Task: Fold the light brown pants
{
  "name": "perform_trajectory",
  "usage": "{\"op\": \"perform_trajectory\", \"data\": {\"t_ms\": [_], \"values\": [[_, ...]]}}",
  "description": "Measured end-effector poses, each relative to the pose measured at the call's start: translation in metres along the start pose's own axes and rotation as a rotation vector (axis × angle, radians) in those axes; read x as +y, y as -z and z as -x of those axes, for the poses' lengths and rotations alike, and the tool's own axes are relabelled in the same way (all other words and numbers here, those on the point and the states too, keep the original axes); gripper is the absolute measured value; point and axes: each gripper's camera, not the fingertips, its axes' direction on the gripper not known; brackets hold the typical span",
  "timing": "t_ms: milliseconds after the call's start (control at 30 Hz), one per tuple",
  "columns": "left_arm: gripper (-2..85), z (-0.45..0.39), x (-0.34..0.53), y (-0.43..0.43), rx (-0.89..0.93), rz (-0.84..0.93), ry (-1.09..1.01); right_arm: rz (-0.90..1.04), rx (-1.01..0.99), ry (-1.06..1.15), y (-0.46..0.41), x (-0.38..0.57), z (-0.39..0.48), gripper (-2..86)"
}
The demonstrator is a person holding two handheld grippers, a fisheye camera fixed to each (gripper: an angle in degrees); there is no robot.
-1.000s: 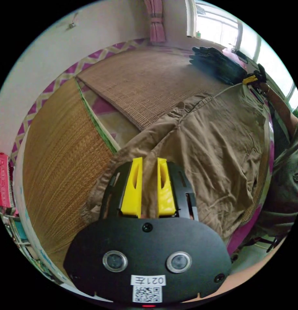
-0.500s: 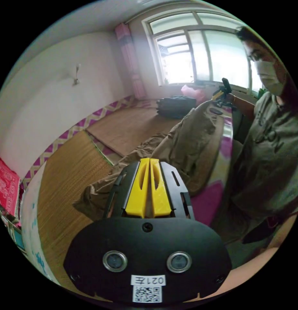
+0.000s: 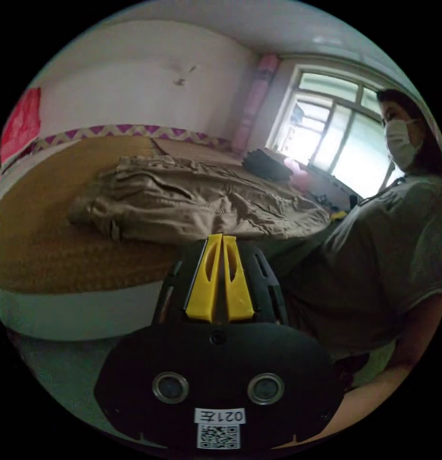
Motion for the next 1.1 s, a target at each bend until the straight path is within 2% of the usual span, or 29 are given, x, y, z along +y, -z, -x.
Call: {"op": "perform_trajectory", "data": {"t_ms": [133, 233, 300, 367, 433, 500, 633, 767, 867, 933, 1000, 1100], "values": [[-0.9, 0.009, 0.014, 0.004, 0.008, -0.016, 0.055, 0.090, 0.000, -0.112, -0.037, 0.014, -0.020, -0.5], [-0.9, 0.002, 0.009, 0.034, 0.055, -0.043, 0.022, 0.130, -0.026, -0.126, -0.018, 0.015, -0.027, 0.7], [-0.9, -0.004, 0.001, 0.056, 0.043, -0.082, 0.006, 0.026, 0.010, -0.151, 0.020, 0.018, -0.036, 3.0], [-1.0, -0.014, -0.021, 0.069, -0.071, -0.116, -0.013, -0.195, 0.127, -0.251, 0.075, 0.028, -0.061, 8.3], [-1.0, -0.021, -0.043, 0.065, -0.134, -0.144, -0.027, -0.252, 0.251, -0.337, 0.093, 0.029, -0.088, 10.0], [-1.0, -0.024, -0.069, 0.049, -0.159, -0.152, -0.044, -0.200, 0.347, -0.437, 0.091, 0.026, -0.125, 10.7], [-1.0, -0.021, -0.129, -0.020, -0.177, -0.026, -0.069, -0.169, 0.175, -0.606, 0.067, 0.026, -0.208, 10.7], [-0.9, 0.004, -0.167, -0.088, -0.301, 0.149, 0.037, -0.206, 0.099, -0.630, 0.071, 0.027, -0.236, 1.8], [-0.9, 0.032, -0.170, -0.112, -0.370, 0.211, 0.167, -0.317, 0.148, -0.678, 0.101, 0.042, -0.240, -0.1], [-1.0, 0.045, -0.168, -0.121, -0.324, 0.234, 0.248, -0.374, 0.174, -0.723, 0.118, 0.054, -0.243, -0.5], [-1.0, 0.048, -0.167, -0.128, -0.277, 0.223, 0.284, -0.347, 0.191, -0.769, 0.118, 0.059, -0.251, -0.6], [-1.0, 0.043, -0.169, -0.140, -0.303, 0.254, 0.278, -0.254, 0.209, -0.831, 0.102, 0.060, -0.270, -0.6]]}}
